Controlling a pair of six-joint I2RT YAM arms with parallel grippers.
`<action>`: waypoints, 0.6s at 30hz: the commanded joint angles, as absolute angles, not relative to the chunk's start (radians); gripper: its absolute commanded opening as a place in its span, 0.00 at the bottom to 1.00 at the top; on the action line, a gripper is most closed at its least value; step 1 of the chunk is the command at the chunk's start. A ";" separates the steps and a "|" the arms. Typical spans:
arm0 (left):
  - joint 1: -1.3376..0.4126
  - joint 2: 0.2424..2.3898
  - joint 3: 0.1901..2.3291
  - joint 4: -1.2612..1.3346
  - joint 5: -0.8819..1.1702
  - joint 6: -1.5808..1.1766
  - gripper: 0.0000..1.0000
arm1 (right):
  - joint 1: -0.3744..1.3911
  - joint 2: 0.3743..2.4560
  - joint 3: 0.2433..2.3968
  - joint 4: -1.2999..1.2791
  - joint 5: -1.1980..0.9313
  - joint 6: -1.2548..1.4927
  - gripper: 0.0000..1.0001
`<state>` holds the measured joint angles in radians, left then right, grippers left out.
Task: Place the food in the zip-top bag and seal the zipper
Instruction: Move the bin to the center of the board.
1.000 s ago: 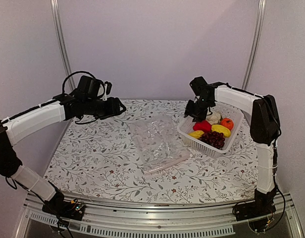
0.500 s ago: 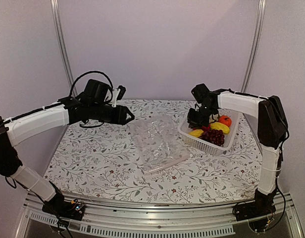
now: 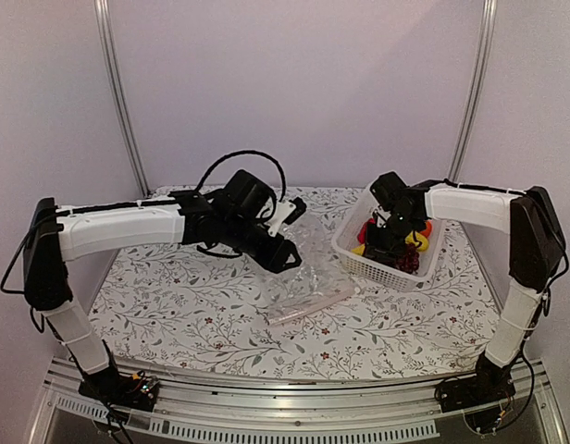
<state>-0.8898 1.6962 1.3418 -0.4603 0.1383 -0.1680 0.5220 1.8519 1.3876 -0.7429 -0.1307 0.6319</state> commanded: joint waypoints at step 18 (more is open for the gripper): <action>-1.177 1.886 1.475 -0.608 -0.178 0.114 0.62 | 0.479 1.510 1.195 -0.804 -0.103 0.526 0.30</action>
<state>-1.1549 1.9709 1.5536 -0.5884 -0.1024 0.0456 0.4808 1.5421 1.1397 -0.8284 -0.0898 0.5636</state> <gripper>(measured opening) 0.608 0.281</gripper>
